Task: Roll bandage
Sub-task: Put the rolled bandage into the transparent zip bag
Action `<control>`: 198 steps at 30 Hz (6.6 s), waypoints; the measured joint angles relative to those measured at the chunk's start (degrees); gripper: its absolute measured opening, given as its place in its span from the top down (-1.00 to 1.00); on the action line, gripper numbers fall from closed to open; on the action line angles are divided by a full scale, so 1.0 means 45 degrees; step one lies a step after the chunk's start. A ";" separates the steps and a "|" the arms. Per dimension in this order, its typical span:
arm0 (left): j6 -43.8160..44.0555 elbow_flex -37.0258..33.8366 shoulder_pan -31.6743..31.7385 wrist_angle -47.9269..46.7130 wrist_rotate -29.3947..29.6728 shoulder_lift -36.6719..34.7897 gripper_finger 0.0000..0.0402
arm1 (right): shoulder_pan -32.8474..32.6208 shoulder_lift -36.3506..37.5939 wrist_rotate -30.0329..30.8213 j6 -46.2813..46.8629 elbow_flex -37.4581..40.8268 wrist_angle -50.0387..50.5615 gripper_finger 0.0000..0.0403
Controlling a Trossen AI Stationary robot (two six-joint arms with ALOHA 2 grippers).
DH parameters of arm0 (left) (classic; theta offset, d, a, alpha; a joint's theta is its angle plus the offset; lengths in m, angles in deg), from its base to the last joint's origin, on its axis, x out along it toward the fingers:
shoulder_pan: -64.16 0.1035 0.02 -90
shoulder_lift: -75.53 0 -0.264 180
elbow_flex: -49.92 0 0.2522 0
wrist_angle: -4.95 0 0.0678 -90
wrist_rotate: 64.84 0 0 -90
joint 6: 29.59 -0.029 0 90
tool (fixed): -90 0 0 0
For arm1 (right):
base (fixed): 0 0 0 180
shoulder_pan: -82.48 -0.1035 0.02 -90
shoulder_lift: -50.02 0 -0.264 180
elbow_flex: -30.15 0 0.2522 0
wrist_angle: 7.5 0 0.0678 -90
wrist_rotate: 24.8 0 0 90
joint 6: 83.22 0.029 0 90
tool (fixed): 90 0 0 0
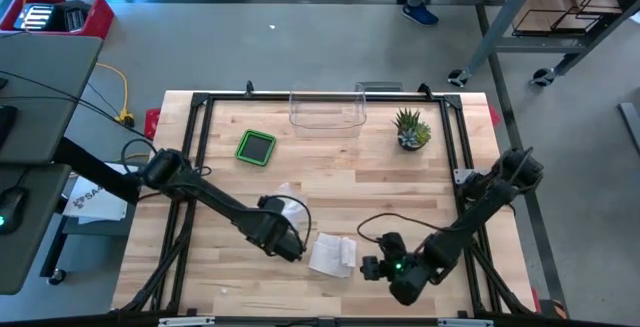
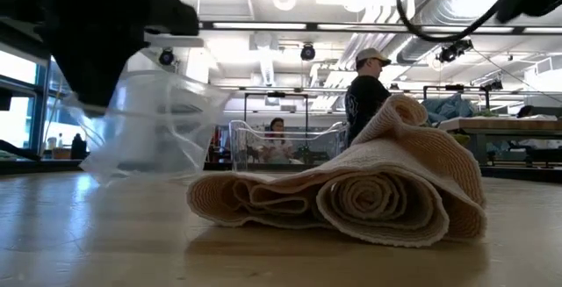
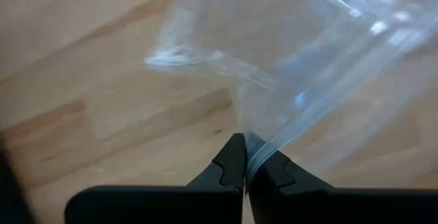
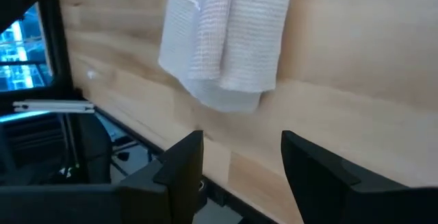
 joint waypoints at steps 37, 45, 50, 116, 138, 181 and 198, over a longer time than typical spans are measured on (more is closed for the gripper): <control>-0.0076 -0.1336 -0.0696 0.2463 0.0674 -0.0527 1.00 | 0.3004 -0.1079 -0.2274 -0.7632 -0.2718 0.0873 -0.23; 0.0695 -0.1336 -0.0534 0.2464 0.0457 -0.0536 1.00 | 0.3166 -0.1510 -0.3796 -0.8054 -0.2713 0.0875 -0.89; 0.0626 -0.1336 -0.0513 0.2439 0.0420 -0.0608 1.00 | 0.3156 -0.1500 -0.5953 -0.6600 -0.2710 0.0517 -0.96; -0.2102 -0.1336 -0.0806 0.3436 0.0205 -0.0716 1.00 | 0.3550 -0.3763 -0.4688 -0.0219 -0.2733 0.1092 -0.96; -0.2574 -0.1336 -0.0753 0.3517 0.0104 -0.0721 1.00 | 0.3463 -0.3835 -0.4670 -0.1588 -0.2719 0.0903 -0.96; -0.5425 -0.1321 0.1314 1.2392 -0.1293 -0.2095 1.00 | 0.1712 0.1131 0.0550 -0.8443 -0.2694 -0.3695 0.82; -0.2772 -0.1332 0.0562 1.4324 0.0395 -0.1348 1.00 | 0.2075 0.3480 0.1311 -0.5476 -0.2722 0.1300 0.82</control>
